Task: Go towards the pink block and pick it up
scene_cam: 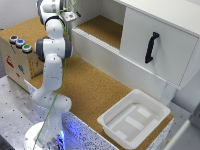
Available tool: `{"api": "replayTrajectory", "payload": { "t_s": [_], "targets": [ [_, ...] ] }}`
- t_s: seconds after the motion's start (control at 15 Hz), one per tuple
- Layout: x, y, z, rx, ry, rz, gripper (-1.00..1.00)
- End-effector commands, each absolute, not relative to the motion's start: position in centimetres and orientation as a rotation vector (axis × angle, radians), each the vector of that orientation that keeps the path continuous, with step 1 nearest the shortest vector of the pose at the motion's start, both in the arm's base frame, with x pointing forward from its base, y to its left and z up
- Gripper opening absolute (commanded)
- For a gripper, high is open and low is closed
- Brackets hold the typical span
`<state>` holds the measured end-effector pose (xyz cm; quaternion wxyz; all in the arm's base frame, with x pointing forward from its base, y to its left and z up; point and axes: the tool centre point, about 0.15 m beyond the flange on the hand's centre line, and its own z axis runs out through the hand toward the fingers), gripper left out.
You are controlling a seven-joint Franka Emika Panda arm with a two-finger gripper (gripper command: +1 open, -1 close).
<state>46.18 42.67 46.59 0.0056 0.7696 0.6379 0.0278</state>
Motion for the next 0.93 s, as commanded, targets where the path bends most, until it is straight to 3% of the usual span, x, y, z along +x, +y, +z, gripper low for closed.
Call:
{"api": "replayTrajectory", "payload": {
  "t_s": [0.0,0.53,0.87],
  "targets": [
    [43.8,36.3,49.8,2.748,1.778,0.233,-1.0],
    [40.2,28.5,47.4,3.132,1.226,0.221,-1.0],
    [42.0,24.4,47.0,3.209,0.78,0.183,-1.0]
  ]
}}
